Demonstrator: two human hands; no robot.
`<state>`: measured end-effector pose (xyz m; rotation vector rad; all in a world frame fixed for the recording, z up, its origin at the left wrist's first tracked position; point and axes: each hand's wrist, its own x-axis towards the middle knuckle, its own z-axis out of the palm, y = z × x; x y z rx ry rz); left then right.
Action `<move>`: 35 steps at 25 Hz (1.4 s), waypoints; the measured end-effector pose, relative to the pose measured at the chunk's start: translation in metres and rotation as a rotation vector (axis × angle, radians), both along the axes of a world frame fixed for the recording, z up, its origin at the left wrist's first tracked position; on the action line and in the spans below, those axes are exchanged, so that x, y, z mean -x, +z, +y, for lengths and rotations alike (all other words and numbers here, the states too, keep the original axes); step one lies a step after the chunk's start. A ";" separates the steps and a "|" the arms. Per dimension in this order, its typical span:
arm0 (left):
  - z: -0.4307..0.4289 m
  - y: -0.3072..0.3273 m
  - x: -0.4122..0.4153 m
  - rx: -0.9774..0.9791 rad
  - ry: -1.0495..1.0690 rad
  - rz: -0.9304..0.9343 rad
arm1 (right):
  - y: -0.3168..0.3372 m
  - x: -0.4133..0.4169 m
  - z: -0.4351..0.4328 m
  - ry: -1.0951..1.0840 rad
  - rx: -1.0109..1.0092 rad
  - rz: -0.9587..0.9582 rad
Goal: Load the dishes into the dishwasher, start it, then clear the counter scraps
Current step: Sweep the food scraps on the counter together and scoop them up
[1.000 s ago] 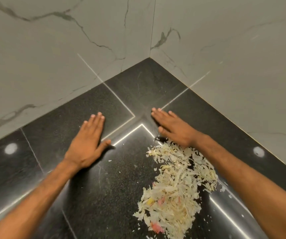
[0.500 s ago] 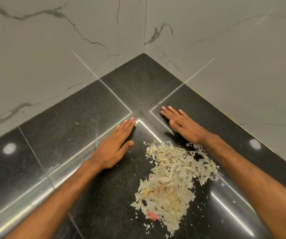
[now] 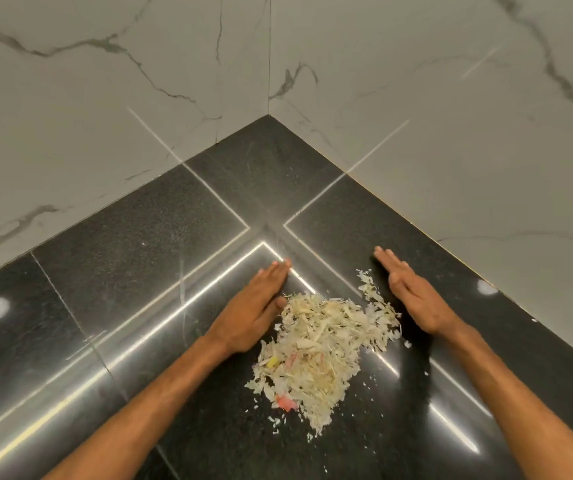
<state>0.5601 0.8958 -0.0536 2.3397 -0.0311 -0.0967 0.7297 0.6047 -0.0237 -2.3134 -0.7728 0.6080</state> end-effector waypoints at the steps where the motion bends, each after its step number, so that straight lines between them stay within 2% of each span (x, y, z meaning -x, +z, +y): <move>1: -0.001 0.001 -0.006 -0.059 -0.004 0.006 | -0.001 0.005 0.000 0.006 0.041 -0.022; 4: -0.021 -0.004 -0.007 -0.204 -0.082 0.010 | -0.007 0.045 0.020 0.102 0.058 -0.044; 7: -0.041 -0.012 0.017 -0.156 -0.141 -0.020 | -0.012 0.085 0.024 0.159 0.009 0.012; 9: -0.043 -0.012 0.032 -0.023 -0.113 -0.009 | -0.007 0.097 0.008 0.027 -0.092 0.080; 11: -0.041 -0.010 0.040 0.110 -0.039 0.013 | -0.004 0.098 -0.021 -0.215 -0.152 -0.018; 12: -0.041 -0.008 0.044 0.132 -0.004 0.010 | -0.005 0.098 -0.034 -0.300 -0.113 -0.065; 15: -0.056 -0.005 0.062 0.155 0.081 -0.063 | -0.013 0.129 -0.039 -0.317 0.076 -0.117; 18: -0.091 0.001 0.076 0.309 0.144 -0.064 | -0.020 0.179 -0.002 -0.244 -0.050 -0.041; 20: -0.106 0.007 0.085 0.414 0.215 -0.086 | -0.022 0.201 0.003 -0.365 -0.211 -0.009; 22: -0.095 0.009 0.096 0.411 0.355 -0.123 | -0.025 0.218 -0.011 -0.586 -0.304 -0.025; 25: -0.075 -0.001 0.123 0.223 0.475 -0.084 | -0.028 0.250 -0.018 -0.738 -0.167 -0.117; 27: -0.093 -0.002 0.129 0.201 0.390 -0.021 | -0.027 0.263 0.006 -0.678 -0.069 -0.109; 30: -0.145 0.019 0.127 0.448 0.193 0.038 | -0.019 0.273 0.041 -0.471 -0.161 -0.026; 33: -0.150 0.036 0.128 0.604 0.301 0.014 | -0.014 0.273 0.029 -0.573 -0.356 0.080; 35: -0.128 0.043 0.131 0.588 0.405 -0.023 | -0.018 0.269 0.009 -0.637 -0.296 0.045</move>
